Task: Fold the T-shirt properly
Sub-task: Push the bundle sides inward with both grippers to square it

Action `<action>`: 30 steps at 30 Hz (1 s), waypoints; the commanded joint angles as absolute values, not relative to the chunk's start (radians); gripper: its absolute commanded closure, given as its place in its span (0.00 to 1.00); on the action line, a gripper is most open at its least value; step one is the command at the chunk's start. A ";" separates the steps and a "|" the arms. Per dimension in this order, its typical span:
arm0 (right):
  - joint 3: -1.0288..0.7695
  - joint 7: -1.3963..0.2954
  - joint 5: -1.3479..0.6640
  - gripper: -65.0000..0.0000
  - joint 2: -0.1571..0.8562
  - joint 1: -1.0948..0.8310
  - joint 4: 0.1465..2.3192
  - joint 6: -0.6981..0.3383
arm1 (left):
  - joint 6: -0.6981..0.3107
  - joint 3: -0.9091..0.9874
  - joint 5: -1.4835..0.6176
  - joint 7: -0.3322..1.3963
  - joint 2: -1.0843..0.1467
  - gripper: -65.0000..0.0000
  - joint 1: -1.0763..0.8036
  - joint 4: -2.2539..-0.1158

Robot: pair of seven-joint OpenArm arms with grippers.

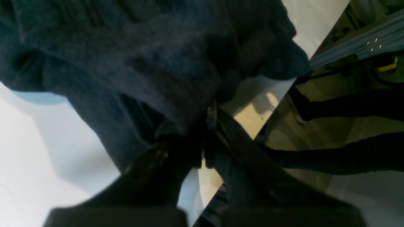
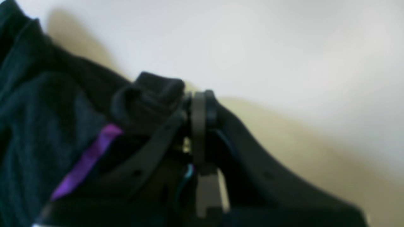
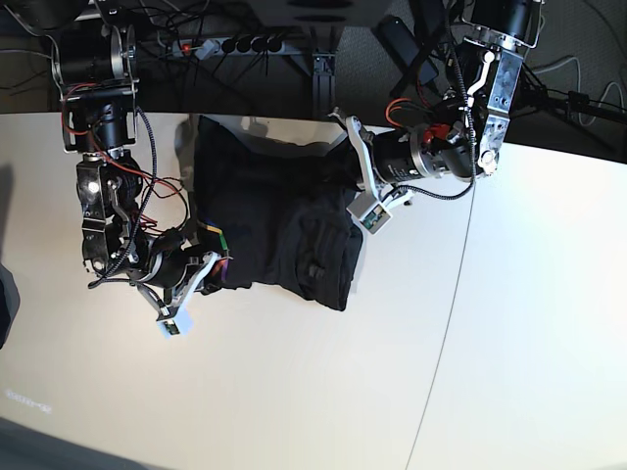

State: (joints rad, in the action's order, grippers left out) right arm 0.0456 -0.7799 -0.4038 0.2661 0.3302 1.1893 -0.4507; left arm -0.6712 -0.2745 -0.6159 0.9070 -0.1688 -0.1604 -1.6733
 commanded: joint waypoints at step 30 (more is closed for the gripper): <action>0.037 -0.805 -0.487 1.00 0.346 0.073 1.530 -0.479 | -0.698 -0.267 -0.537 0.729 -0.252 1.00 0.092 -1.395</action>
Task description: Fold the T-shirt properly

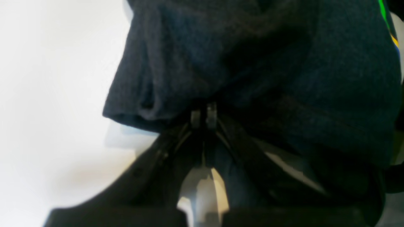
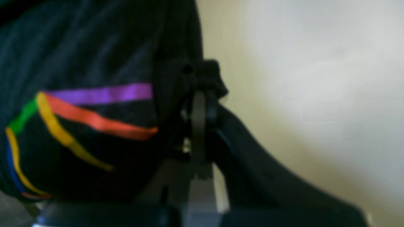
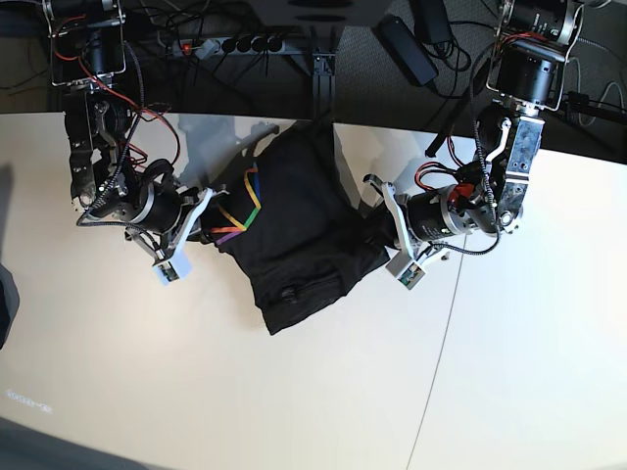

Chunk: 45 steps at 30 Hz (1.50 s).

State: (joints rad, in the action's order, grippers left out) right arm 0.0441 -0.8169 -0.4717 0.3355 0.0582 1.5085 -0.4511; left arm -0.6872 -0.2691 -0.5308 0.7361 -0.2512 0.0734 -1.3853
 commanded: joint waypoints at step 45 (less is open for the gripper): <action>0.034 -0.917 -0.604 1.00 0.225 0.053 1.551 -0.486 | -0.698 -0.267 -0.440 0.715 -0.200 1.00 0.228 -1.394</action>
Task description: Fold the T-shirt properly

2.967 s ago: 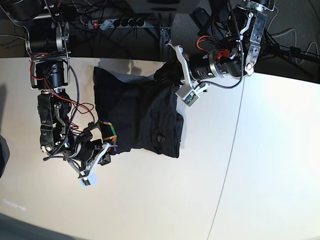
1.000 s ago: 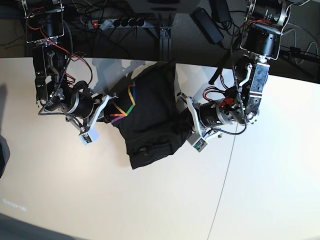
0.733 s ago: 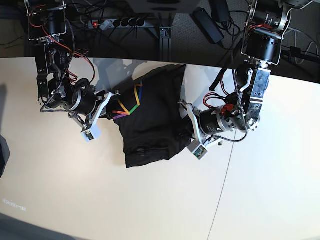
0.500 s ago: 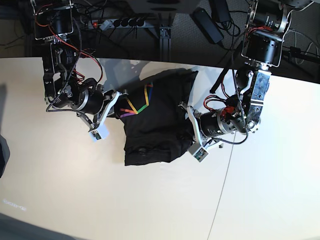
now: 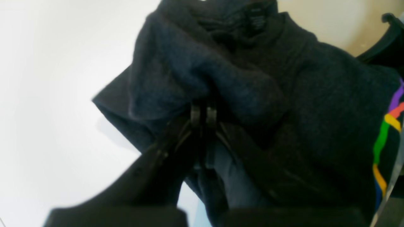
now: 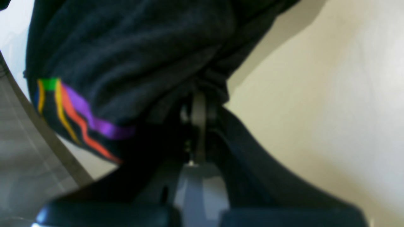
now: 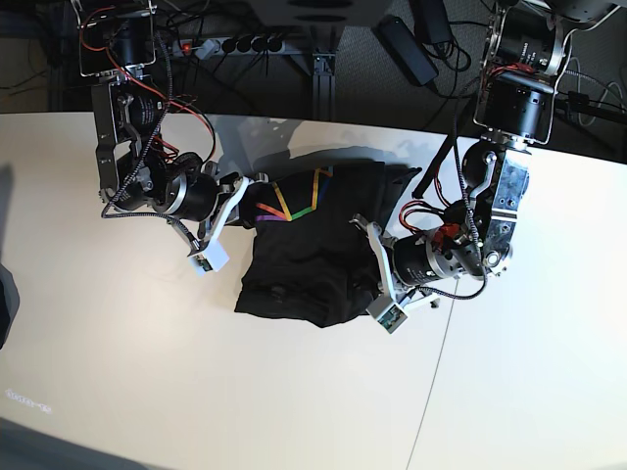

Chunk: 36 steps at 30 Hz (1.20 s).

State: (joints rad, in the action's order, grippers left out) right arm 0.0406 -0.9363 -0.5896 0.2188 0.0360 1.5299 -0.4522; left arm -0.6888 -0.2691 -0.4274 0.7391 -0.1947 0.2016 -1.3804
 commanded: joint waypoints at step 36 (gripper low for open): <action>-0.496 -1.055 -0.752 1.00 0.385 -0.162 1.670 -0.487 | -0.666 0.376 -0.794 1.037 -0.436 1.00 -0.230 -1.769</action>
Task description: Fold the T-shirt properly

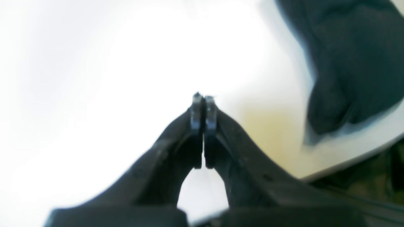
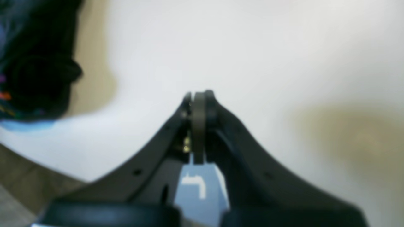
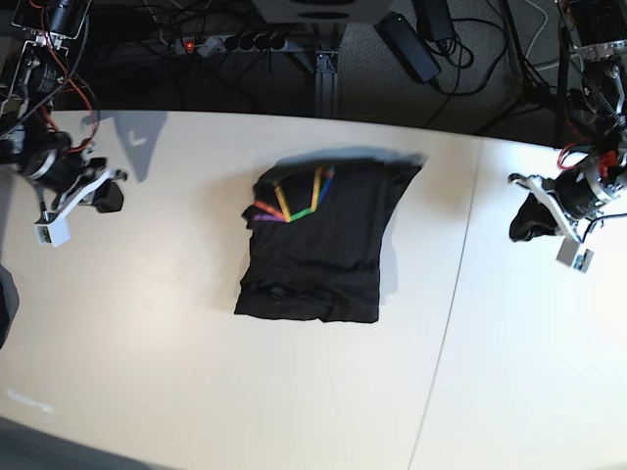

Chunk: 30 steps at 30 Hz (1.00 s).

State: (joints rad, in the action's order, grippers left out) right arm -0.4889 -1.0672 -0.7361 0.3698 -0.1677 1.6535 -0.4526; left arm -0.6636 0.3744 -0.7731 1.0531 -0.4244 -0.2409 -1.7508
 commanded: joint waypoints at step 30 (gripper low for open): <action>-0.561 -1.088 -0.789 1.00 0.273 -0.749 1.611 -0.482 | -0.656 0.452 -0.591 0.952 -0.444 1.00 -0.722 -1.473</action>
State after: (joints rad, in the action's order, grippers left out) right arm -0.5541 -1.0927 -0.7830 0.2642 -0.7349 1.6016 -0.4522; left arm -0.6594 0.4435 -0.5884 0.9588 -0.4290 -0.7170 -1.4631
